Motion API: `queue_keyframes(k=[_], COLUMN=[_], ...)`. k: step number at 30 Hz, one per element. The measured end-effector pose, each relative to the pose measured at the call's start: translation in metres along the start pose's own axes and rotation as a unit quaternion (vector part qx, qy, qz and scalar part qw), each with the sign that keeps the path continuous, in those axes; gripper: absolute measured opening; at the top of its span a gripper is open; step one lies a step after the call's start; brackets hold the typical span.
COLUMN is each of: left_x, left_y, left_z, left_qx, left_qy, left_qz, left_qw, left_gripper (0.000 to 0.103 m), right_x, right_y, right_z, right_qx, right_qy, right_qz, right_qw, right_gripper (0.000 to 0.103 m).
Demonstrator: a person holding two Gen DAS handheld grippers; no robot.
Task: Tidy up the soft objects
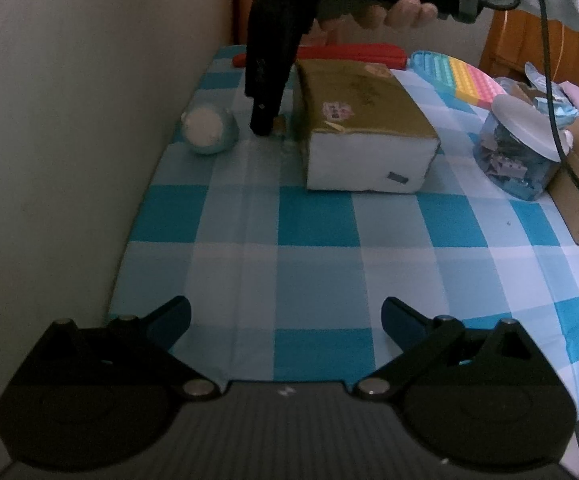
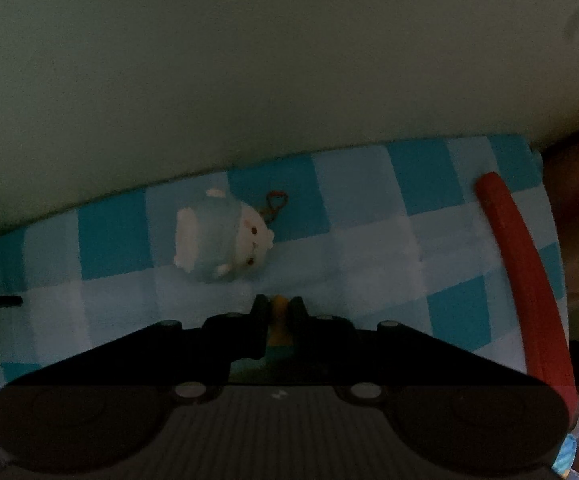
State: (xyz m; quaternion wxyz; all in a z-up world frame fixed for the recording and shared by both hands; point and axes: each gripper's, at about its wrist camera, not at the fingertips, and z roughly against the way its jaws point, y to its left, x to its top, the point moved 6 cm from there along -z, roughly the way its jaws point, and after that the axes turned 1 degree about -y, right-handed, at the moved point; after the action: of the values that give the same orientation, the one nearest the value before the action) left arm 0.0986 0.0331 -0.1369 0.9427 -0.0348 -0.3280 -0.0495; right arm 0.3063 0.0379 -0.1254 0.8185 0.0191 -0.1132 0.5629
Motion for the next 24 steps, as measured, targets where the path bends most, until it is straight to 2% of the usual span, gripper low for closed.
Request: queue_keyframes(k=[8, 13, 19, 24], left_x=[0.001, 0.007, 0.015, 0.024], left_y=[-0.003, -0.003, 0.005, 0.007], left_z=[0.005, 0.016, 0.032, 0.041], left_qx=[0.004, 0.023, 0.051, 0.061], left_qy=[-0.006, -0.027, -0.052, -0.071], left_qz=[-0.003, -0.009, -0.005, 0.003], left_qw=[1.0, 0.9993, 0.9973, 0.9956], left_gripper=[0.101, 0.101, 0.101, 0.098], right_x=[-0.007, -0.021, -0.05, -0.094], right_y=[0.023, 0.04, 0.052, 0.06], right_z=[0.034, 0.066, 0.104, 0.128], right_qx=[-0.003, -0.008, -0.014, -0.015], right_qy=[-0.031, -0.054, -0.086, -0.102], right_qz=[0.003, 0.005, -0.01, -0.039], right_qw=[1.0, 0.998, 0.996, 0.994], right_gripper=[0.014, 0.014, 0.014, 0.014])
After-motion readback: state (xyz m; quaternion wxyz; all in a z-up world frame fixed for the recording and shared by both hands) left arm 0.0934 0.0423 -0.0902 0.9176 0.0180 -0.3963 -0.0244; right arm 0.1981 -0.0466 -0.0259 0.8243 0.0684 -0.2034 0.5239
